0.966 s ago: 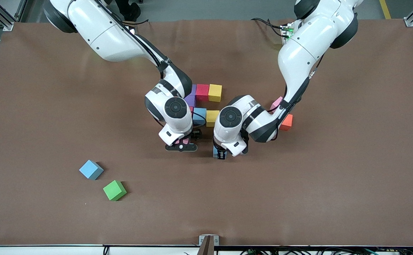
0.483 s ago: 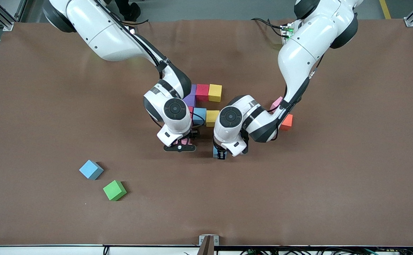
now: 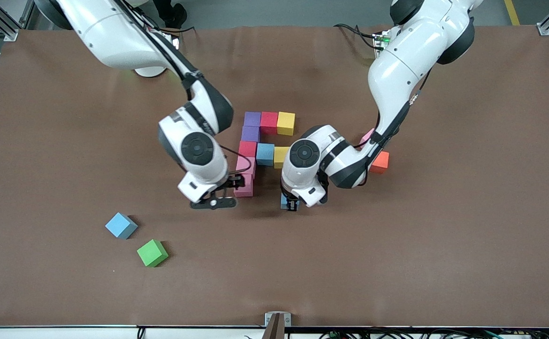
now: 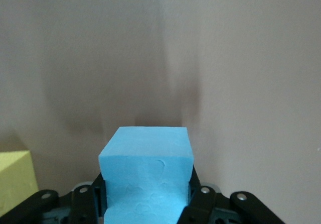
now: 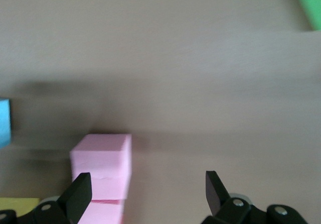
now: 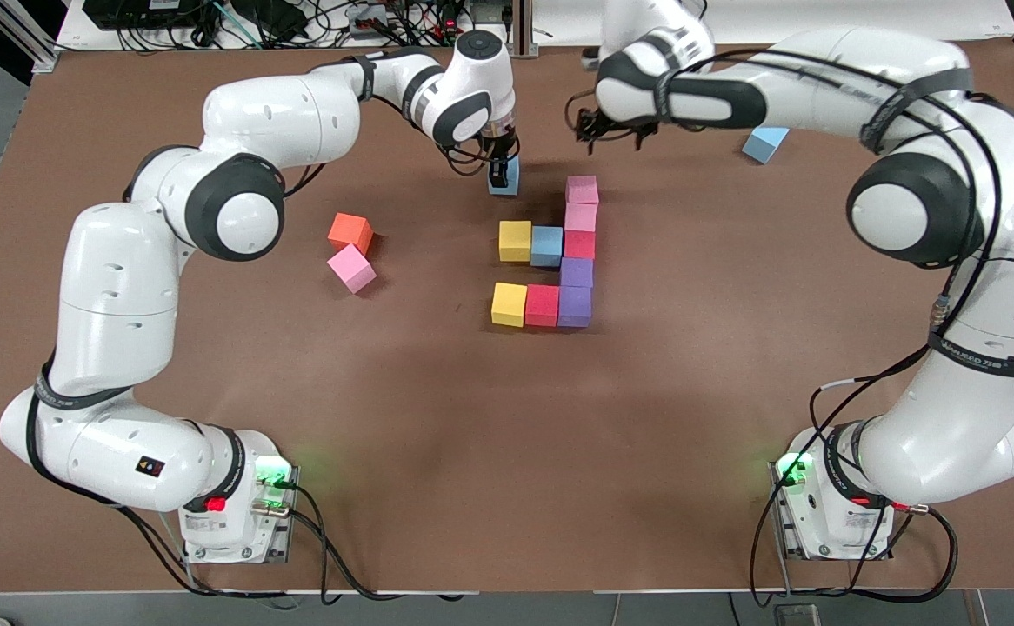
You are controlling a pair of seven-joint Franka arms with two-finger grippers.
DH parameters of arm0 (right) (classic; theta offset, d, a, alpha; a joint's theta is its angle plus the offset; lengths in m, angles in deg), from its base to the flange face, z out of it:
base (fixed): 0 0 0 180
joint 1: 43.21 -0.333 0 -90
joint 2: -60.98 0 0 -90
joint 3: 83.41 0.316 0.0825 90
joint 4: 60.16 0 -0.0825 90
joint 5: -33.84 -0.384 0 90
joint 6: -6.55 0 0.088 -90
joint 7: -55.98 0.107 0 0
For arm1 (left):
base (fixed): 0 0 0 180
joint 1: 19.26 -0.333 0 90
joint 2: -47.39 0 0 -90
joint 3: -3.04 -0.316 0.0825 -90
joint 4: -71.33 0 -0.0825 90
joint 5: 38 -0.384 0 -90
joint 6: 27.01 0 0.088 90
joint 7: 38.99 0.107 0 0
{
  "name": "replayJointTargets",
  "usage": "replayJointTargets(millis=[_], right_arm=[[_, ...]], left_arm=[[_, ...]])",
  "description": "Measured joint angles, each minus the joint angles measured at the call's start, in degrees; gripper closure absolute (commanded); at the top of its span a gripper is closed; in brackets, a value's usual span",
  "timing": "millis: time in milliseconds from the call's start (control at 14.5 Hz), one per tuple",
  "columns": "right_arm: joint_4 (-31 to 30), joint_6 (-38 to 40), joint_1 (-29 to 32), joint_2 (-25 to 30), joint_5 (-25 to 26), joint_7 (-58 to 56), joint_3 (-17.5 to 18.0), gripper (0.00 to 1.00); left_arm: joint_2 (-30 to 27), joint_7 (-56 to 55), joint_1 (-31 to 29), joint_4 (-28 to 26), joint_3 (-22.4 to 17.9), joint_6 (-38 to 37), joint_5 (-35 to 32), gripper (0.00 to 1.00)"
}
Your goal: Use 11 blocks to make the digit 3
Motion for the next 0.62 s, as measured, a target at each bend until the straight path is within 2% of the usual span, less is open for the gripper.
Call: replayJointTargets(millis=[276,621], right_arm=[[0.05,1.45,6.33,2.62,-0.01,-1.10,-0.32,0.00],[-0.07,1.42,17.30,2.76,0.00,-2.70,-0.67,0.00]], left_arm=[[-0.01,-1.80,2.60,1.72,0.04,0.19,0.00,0.56],[0.68,-4.70,4.53,1.88,-0.01,1.58,0.00,0.56]])
